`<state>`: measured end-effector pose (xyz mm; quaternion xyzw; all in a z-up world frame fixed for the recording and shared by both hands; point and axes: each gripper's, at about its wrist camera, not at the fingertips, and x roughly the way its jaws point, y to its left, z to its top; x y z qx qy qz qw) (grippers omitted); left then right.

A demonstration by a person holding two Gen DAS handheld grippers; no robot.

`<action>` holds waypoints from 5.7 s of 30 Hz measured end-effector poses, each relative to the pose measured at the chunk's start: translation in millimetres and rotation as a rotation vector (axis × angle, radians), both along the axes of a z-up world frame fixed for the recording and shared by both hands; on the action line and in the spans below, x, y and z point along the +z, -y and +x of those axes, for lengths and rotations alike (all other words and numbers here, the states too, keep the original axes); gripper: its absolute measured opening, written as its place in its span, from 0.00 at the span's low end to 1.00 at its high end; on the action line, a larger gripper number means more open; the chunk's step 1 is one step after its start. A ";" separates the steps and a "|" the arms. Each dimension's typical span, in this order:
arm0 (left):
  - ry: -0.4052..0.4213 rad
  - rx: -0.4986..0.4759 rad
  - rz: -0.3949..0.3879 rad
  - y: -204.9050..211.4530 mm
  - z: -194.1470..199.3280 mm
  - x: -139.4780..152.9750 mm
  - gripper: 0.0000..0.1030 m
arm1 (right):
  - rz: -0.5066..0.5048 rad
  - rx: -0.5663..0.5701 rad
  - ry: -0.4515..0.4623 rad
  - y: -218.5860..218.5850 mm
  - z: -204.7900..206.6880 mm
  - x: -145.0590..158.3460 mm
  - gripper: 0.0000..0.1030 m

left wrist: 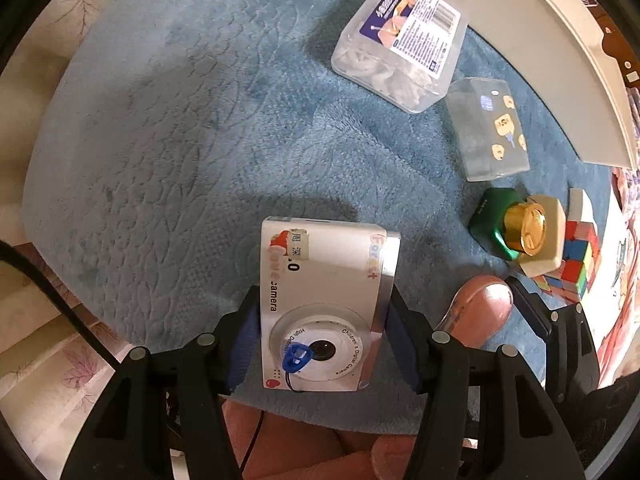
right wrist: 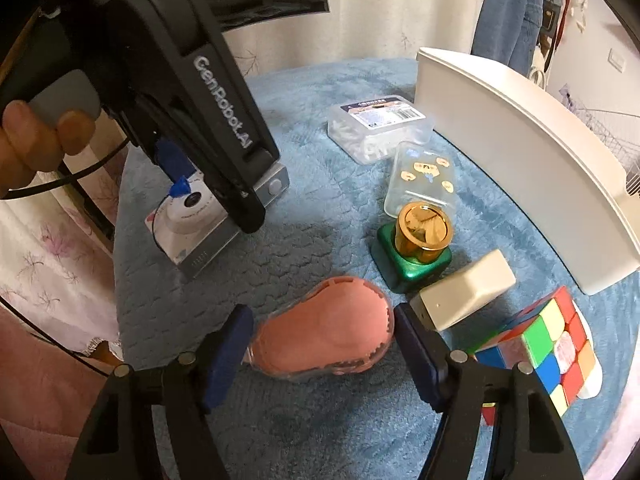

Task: Organize rigid objects
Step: 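Carry the white toy with left tool while right tool grasps the pink comb, then lower white toy and comb into the white tray and open both tools, then withdraw both tools from the tray toward the cube and jar, then grasp the Rubik's cube with right tool while left tool grasps the green-gold jar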

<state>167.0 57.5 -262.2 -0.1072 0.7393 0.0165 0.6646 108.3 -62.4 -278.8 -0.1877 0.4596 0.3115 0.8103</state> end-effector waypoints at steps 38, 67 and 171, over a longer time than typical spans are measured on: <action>0.468 -0.348 -0.090 -22.5 107.5 122.8 0.60 | 0.095 -0.178 0.230 -44.8 59.4 139.8 0.70; 0.527 -0.563 -0.195 55.2 251.6 111.0 0.60 | 0.114 -0.624 0.293 1.9 185.8 142.8 0.71; 0.320 -0.867 0.079 164.9 13.7 23.6 0.80 | 0.824 -1.271 -0.672 190.3 32.4 17.6 0.81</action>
